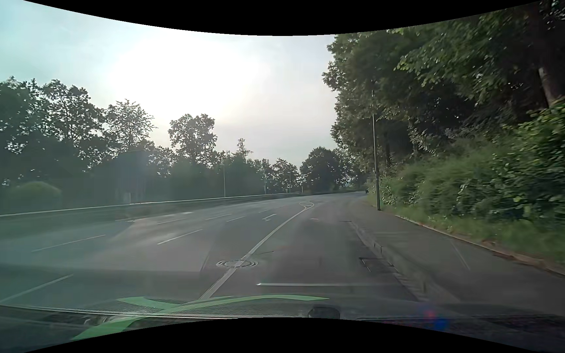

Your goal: Follow the waypoints while adhering to traffic rules and regulations

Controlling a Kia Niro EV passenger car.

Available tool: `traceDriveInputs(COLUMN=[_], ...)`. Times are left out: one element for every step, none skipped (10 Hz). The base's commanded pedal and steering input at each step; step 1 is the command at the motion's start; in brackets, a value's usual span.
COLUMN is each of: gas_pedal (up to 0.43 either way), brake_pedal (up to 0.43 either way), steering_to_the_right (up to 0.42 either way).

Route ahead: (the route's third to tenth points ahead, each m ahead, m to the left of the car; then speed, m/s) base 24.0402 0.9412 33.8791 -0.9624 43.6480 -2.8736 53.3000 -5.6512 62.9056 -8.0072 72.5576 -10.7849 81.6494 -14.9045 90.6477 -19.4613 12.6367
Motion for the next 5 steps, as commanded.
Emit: traceDriveInputs(gas_pedal=[0.138, 0.138, 0.138, 0.138, 0.138], brake_pedal=[0.0, 0.0, 0.0, 0.0, 0.0], steering_to_the_right=[0.024, 0.024, 0.024, 0.026, 0.026])
